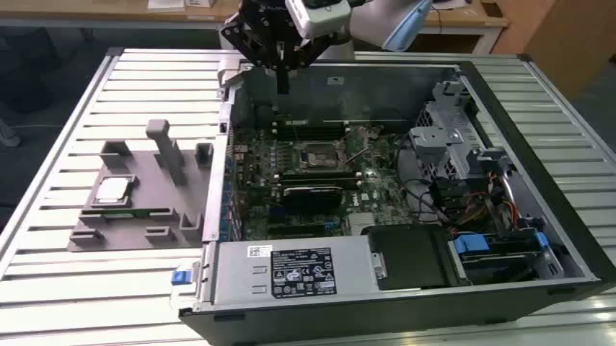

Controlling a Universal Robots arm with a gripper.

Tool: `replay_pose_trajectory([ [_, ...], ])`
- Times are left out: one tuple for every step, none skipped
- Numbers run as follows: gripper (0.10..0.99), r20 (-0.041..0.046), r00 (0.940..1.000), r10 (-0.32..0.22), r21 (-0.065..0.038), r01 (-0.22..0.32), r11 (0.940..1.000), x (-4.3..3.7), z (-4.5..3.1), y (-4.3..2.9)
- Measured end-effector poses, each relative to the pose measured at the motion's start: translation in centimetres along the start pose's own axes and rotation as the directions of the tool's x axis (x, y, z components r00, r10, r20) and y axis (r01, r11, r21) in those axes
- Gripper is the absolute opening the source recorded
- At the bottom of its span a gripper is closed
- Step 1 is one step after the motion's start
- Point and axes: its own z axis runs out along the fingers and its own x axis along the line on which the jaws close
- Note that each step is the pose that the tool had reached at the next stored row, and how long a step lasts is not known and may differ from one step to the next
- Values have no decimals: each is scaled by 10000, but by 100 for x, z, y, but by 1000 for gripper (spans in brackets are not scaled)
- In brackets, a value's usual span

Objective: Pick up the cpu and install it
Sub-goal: 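Reach for the cpu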

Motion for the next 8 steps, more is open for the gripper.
replay_pose_trajectory([
  [106,0,10000,0,0,0,10000,0,0,0],
  [106,0,10000,0,0,0,10000,0,0,0],
  [106,0,10000,-1,0,1,10000,0,0,0],
  [106,0,10000,-1,0,1,10000,0,0,0],
  [106,0,10000,-1,0,1,10000,0,0,0],
  [106,-1,10000,0,1,0,10000,2,-1,0],
  [106,-1,10000,1,1,-1,10000,7,-1,0],
  [106,0,10000,1,1,-1,10000,13,-1,-1],
])
